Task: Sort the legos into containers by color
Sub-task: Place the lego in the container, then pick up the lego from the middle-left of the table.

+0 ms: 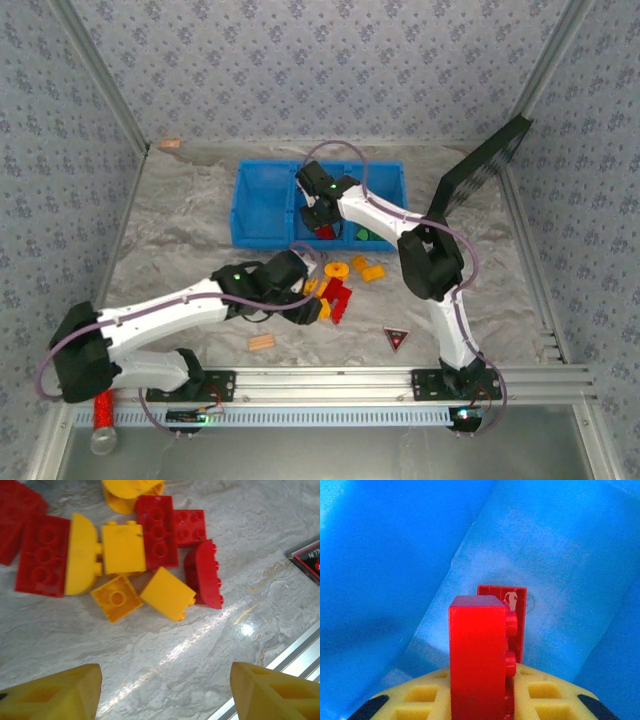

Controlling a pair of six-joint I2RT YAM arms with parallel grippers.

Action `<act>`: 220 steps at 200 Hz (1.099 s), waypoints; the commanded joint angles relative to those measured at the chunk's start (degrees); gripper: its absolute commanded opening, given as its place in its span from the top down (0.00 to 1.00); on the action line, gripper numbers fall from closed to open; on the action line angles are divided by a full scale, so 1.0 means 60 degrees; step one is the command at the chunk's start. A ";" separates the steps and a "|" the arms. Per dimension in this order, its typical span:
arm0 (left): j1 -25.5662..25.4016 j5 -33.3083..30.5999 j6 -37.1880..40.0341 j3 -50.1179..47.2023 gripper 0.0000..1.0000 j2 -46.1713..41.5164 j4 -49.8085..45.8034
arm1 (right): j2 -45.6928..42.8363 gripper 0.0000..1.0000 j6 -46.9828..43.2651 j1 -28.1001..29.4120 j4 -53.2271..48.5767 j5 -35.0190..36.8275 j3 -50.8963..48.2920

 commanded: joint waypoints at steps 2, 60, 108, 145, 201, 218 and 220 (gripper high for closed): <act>-0.0572 -0.0446 -0.0110 0.0972 0.32 0.0741 0.0263 | 0.0114 0.72 -0.0377 -0.0069 -0.0021 0.0178 0.0369; -0.1503 -0.0675 -0.0609 0.2346 0.33 0.2839 -0.0305 | -0.0096 0.57 -0.0518 -0.0186 0.0011 0.0043 0.0055; -0.1550 -0.0950 -0.0885 0.2672 0.37 0.3631 -0.0538 | -0.0981 0.55 -0.0486 -0.0176 -0.0238 0.0022 -0.0143; -0.1550 -0.0874 -0.0815 0.2993 0.38 0.4181 -0.0546 | -0.1972 0.53 -0.0134 -0.0128 -0.0234 -0.0137 -0.0655; -0.1578 -0.1016 -0.0843 0.3561 0.38 0.5216 -0.0865 | -0.3656 0.50 0.0354 0.0234 -0.0463 -0.0172 -0.1539; -0.1579 -0.1059 -0.0843 0.3693 0.38 0.5537 -0.0984 | -0.4162 0.47 0.0406 0.0291 -0.0645 -0.0348 -0.1785; -0.1579 -0.1057 -0.0843 0.3702 0.38 0.5567 -0.0986 | -0.4210 0.47 0.0406 0.0295 -0.0679 -0.0401 -0.1801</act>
